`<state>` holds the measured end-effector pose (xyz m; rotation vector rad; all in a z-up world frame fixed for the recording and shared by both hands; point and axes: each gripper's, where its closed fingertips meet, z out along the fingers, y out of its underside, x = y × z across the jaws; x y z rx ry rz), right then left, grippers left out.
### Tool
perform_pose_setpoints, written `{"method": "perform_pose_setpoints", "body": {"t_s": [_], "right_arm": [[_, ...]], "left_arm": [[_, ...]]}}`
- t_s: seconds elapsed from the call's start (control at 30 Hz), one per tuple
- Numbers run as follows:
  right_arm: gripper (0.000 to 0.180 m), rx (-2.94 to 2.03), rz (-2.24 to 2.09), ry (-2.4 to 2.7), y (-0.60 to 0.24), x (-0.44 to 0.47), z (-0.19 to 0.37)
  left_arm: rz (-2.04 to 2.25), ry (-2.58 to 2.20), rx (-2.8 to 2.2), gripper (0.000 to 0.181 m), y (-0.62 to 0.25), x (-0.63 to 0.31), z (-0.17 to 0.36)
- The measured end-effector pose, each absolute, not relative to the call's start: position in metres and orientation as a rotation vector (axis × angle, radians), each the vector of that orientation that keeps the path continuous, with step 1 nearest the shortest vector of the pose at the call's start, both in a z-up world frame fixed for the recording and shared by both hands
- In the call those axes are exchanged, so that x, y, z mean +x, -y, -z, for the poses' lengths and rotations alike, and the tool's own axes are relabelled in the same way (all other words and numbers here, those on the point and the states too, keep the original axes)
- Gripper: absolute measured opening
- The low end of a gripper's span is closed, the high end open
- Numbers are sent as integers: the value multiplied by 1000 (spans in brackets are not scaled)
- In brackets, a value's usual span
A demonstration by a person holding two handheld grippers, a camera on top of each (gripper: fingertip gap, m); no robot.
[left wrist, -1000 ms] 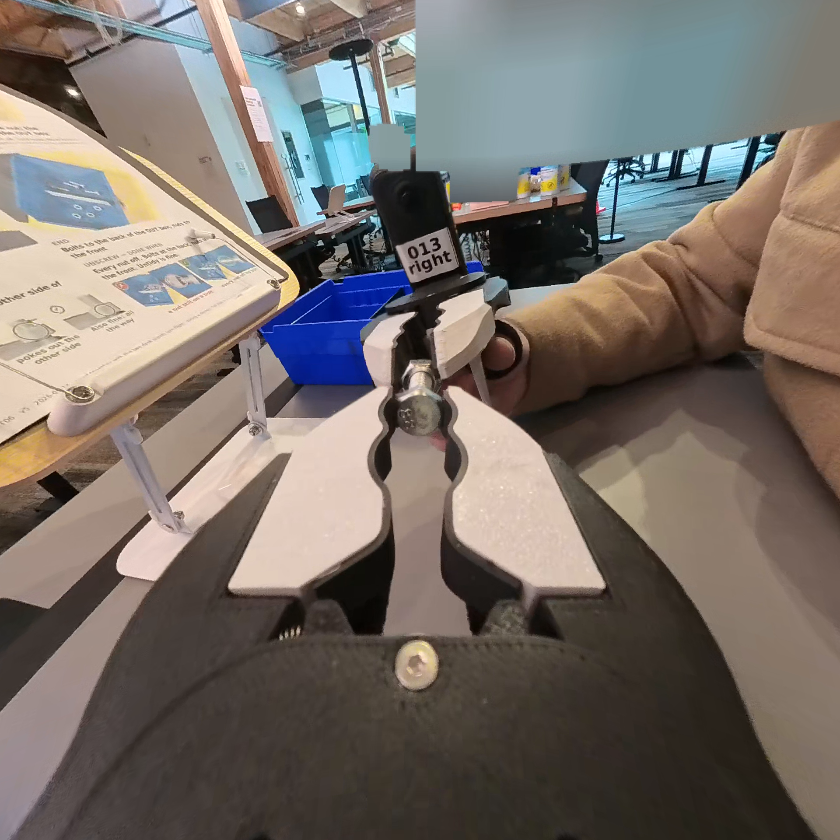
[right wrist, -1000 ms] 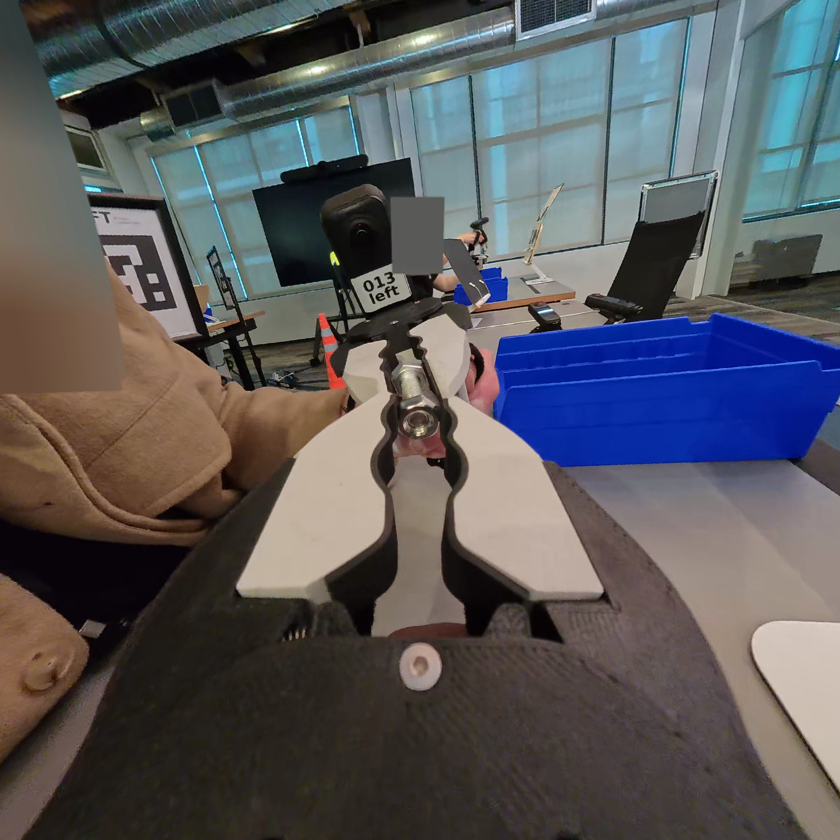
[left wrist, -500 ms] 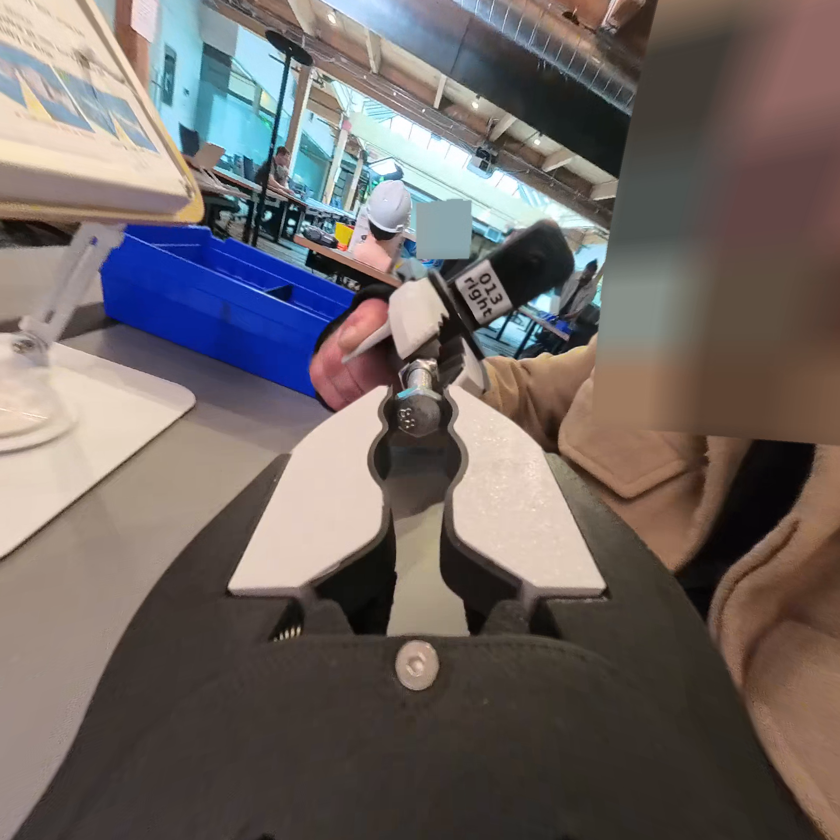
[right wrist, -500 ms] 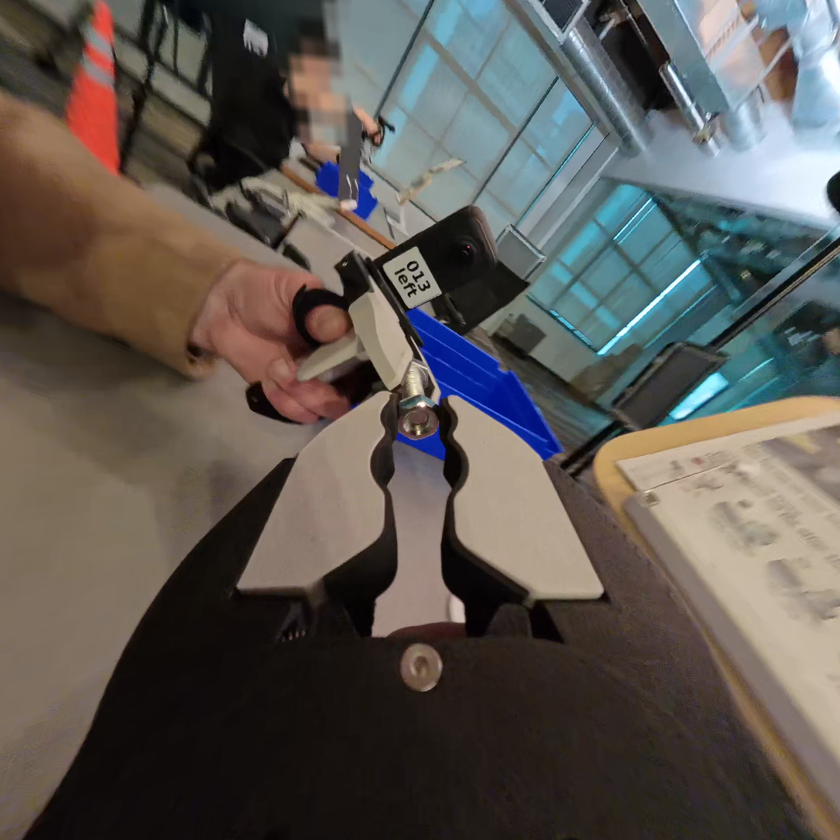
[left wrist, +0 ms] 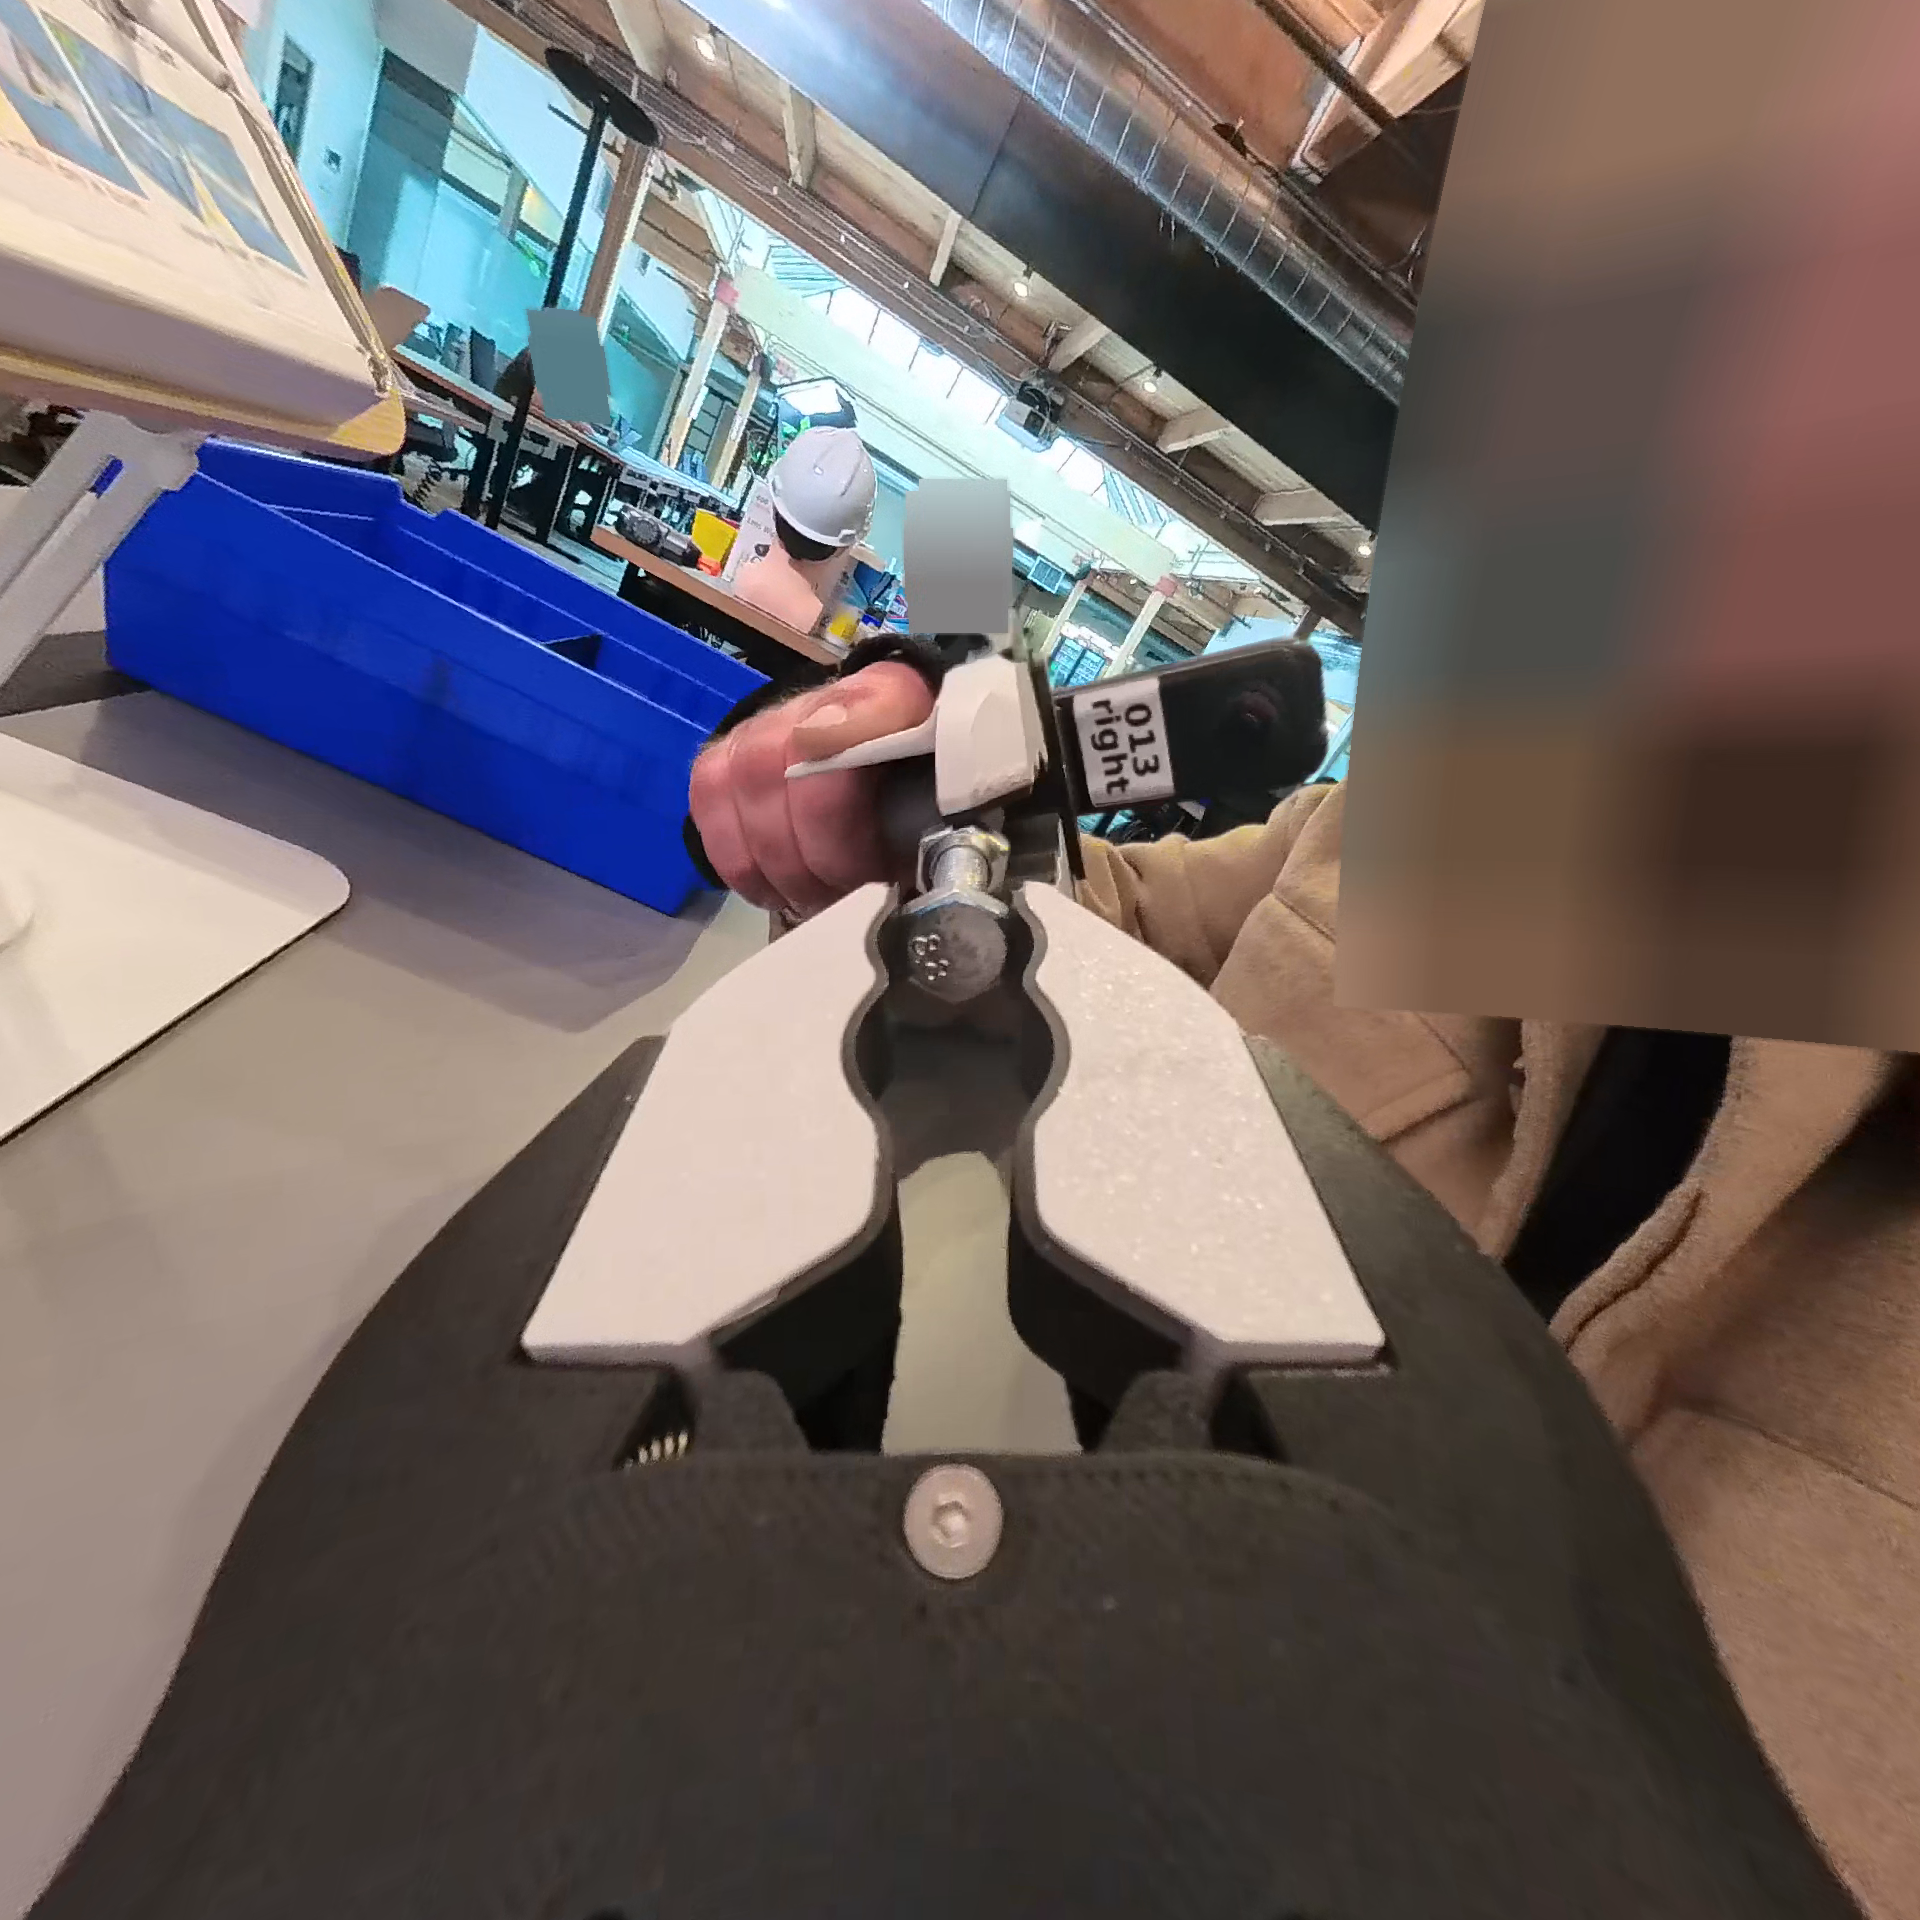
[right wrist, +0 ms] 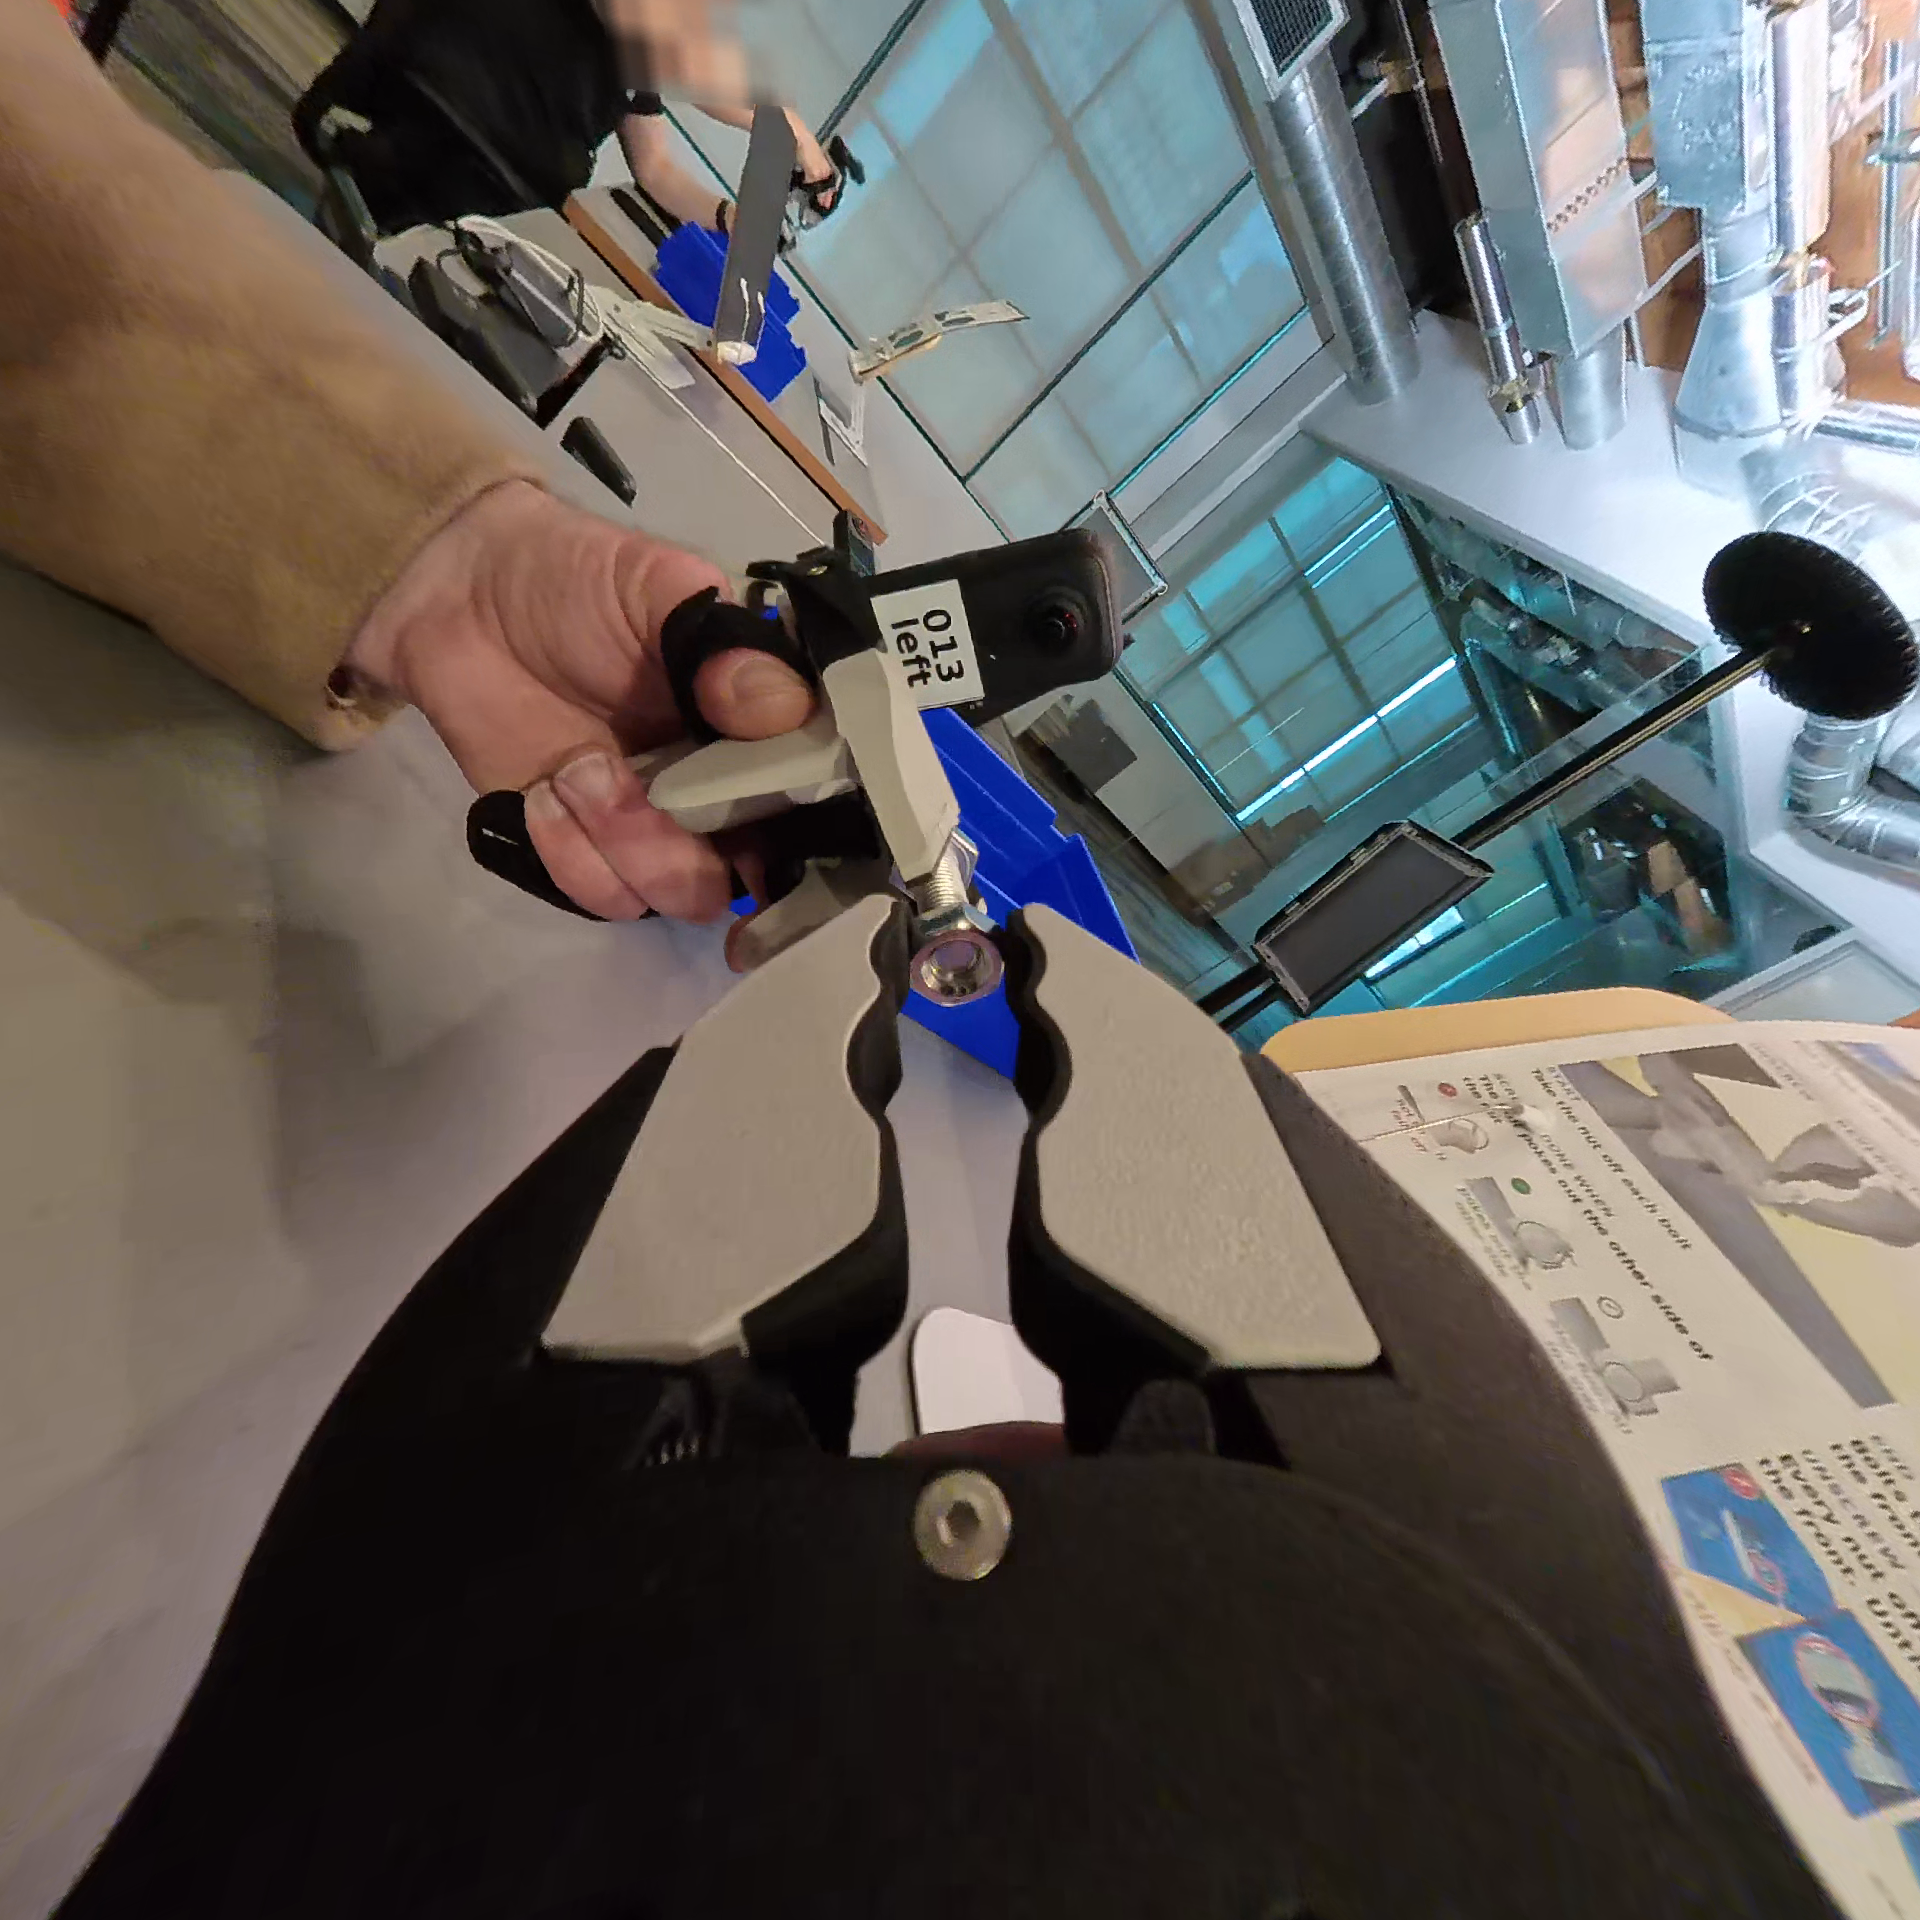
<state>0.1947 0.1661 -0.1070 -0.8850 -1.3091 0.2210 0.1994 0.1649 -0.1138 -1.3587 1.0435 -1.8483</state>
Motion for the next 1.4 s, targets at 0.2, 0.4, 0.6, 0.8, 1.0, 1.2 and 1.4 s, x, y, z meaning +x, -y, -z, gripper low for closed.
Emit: {"method": "perform_pose_setpoints", "body": {"t_s": [0.2, 0.4, 0.6, 0.8, 1.0, 1.2, 1.4], "right_arm": [[17, -930, -333, 1272, -166, 195, 105], [18, -1063, -663, 1167, -170, 198, 103], [18, -1155, -1030, 1052, -171, 202, 100], [17, -1193, -1201, 1002, -170, 202, 102], [17, -1214, -1275, 984, -169, 200, 104], [18, -1188, -1138, 1015, -171, 200, 105], [18, -1007, -529, 1218, -169, 198, 106]], "left_arm": [[1778, -1089, -1334, 32, -161, 203, 112], [1511, -1154, -1264, 38, -165, 201, 110], [1240, -1255, -1230, 36, -165, 201, 113], [1157, -1256, -1197, 19, -166, 201, 112], [1162, -1251, -1188, 19, -164, 200, 109], [1299, -1207, -1261, 18, -165, 201, 110], [1675, -1090, -1330, 18, -167, 205, 112]]}}
